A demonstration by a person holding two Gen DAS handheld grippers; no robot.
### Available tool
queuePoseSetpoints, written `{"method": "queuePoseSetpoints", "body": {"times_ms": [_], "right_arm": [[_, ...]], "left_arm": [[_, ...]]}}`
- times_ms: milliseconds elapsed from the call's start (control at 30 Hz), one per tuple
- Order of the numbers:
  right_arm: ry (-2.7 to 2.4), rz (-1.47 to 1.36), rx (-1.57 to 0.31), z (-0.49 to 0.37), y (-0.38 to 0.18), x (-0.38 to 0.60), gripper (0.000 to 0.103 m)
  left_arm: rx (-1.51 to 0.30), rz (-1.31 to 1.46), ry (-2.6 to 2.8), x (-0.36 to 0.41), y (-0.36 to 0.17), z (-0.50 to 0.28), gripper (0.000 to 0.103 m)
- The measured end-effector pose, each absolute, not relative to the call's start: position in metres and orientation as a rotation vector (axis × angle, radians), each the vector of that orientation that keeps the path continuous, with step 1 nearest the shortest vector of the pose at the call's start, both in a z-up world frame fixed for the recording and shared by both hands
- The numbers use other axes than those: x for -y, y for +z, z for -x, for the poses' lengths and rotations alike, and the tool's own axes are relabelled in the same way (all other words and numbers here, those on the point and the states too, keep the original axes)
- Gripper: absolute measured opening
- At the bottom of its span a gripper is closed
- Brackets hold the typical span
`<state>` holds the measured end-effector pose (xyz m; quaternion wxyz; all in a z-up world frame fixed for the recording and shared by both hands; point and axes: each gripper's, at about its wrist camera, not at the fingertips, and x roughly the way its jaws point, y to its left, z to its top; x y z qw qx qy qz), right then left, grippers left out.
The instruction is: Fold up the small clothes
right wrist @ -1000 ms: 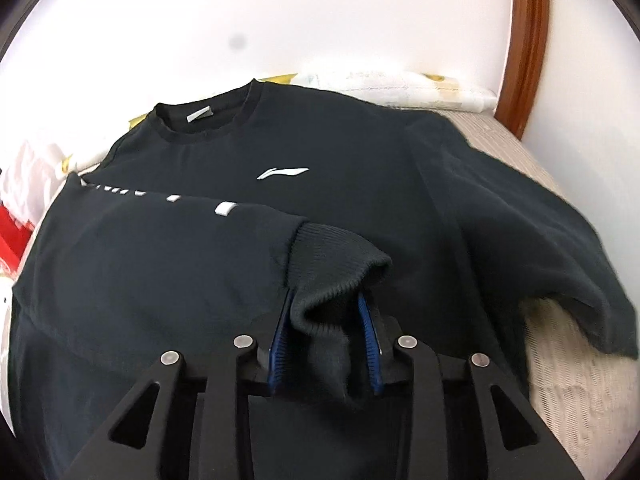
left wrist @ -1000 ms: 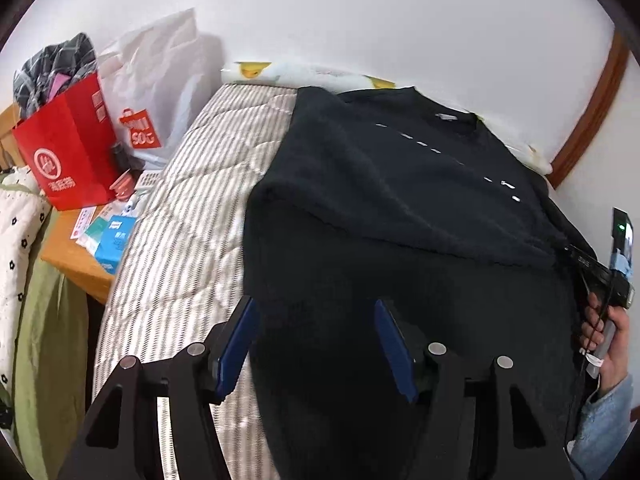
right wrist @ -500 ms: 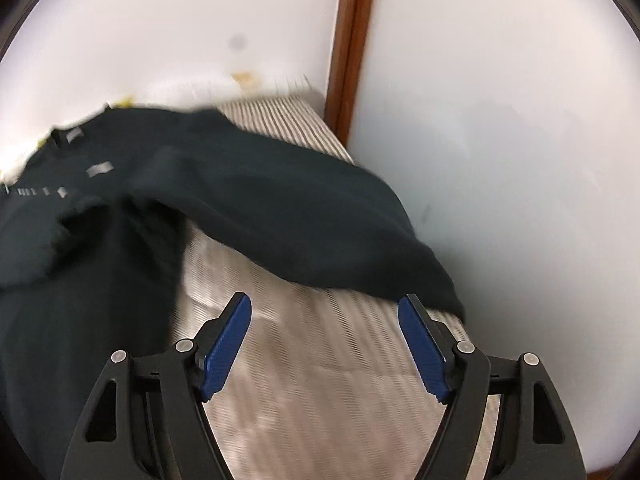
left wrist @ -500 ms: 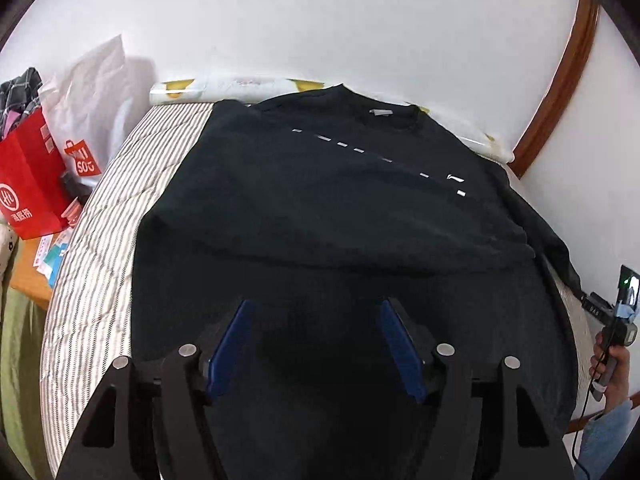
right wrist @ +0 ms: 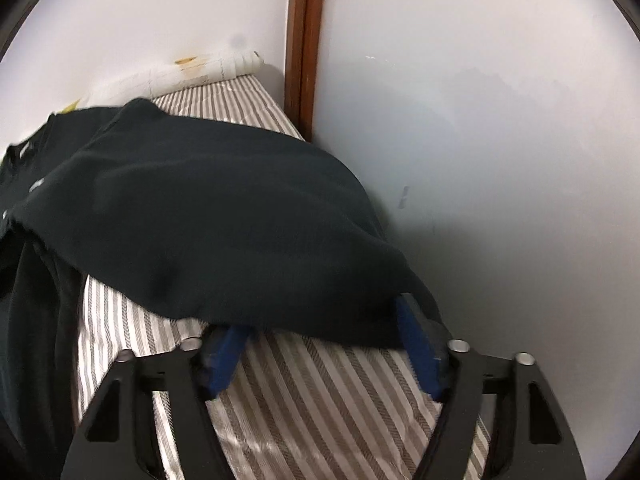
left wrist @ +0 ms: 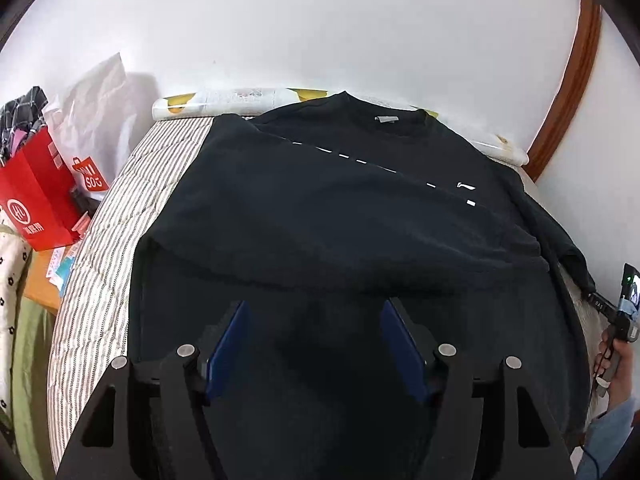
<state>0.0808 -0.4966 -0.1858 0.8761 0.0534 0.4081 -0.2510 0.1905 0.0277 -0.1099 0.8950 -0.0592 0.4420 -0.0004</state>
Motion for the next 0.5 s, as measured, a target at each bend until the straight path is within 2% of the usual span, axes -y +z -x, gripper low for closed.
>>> {"method": "queuePoseSetpoints", "body": {"times_ms": [33,133,233,500], "right_arm": [[-0.533,-0.1,-0.847,-0.082,-0.185,0.496,0.027],[-0.557,-0.087,-0.841,-0.084,-0.181,0.497,0.01],[-0.571,-0.122,-0.794,-0.08,-0.169,0.498,0.006],[-0.562,-0.181,-0.663,-0.071,-0.11,0.481,0.005]], "left_arm": [[-0.914,0.12,0.001,-0.027,-0.11,-0.191,0.066],[-0.911,0.127,-0.004,-0.027,-0.109,-0.192,0.066],[-0.908,0.126,-0.006,-0.028,-0.109,-0.192,0.066],[-0.882,0.108,-0.007,-0.035,-0.103,-0.187,0.066]]}}
